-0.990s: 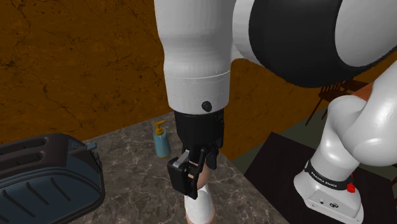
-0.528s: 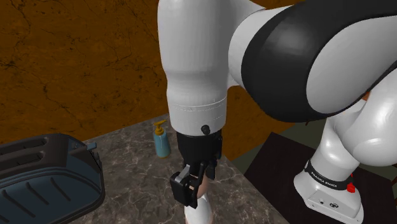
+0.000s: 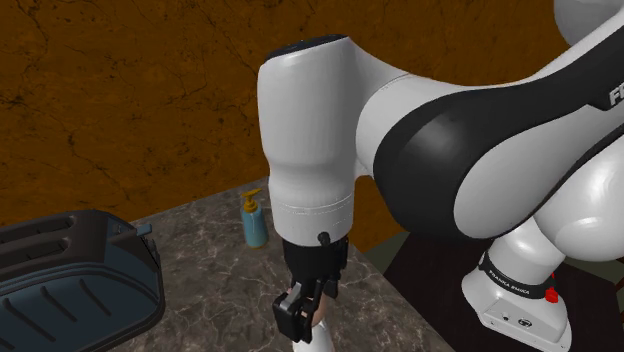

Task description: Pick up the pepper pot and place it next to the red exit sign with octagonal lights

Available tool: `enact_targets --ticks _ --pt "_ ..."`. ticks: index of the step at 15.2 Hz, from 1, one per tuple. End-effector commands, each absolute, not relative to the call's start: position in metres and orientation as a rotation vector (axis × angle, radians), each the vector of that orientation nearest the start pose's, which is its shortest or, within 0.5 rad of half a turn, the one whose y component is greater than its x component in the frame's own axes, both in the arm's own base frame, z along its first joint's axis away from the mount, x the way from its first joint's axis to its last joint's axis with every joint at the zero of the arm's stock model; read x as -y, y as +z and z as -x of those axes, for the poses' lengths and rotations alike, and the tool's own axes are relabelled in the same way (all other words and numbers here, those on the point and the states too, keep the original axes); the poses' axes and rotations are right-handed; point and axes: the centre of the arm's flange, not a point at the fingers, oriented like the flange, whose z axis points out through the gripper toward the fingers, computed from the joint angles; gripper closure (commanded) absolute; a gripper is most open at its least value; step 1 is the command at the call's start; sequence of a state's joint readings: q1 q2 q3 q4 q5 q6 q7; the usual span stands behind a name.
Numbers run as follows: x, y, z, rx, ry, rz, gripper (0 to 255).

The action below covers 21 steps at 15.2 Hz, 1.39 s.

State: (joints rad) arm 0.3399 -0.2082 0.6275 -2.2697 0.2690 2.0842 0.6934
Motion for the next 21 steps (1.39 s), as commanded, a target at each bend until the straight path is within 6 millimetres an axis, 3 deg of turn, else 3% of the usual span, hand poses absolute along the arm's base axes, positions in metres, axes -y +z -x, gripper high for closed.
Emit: enact_targets --ticks 1,3,10,11,16,20,21 --pt "-0.414 0.416 -0.261 0.198 0.133 3.062 255" --pt "-0.414 0.407 -0.261 0.198 0.133 3.062 255" --pt "-0.414 0.407 -0.261 0.198 0.133 3.062 255" --pt "-0.414 0.407 -0.261 0.198 0.133 3.062 0" --pt "-0.414 0.407 -0.261 0.198 0.133 3.062 0" --pt "-0.411 0.457 -0.266 0.198 0.133 3.062 0" --pt "-0.411 0.457 -0.266 0.198 0.133 3.062 0"
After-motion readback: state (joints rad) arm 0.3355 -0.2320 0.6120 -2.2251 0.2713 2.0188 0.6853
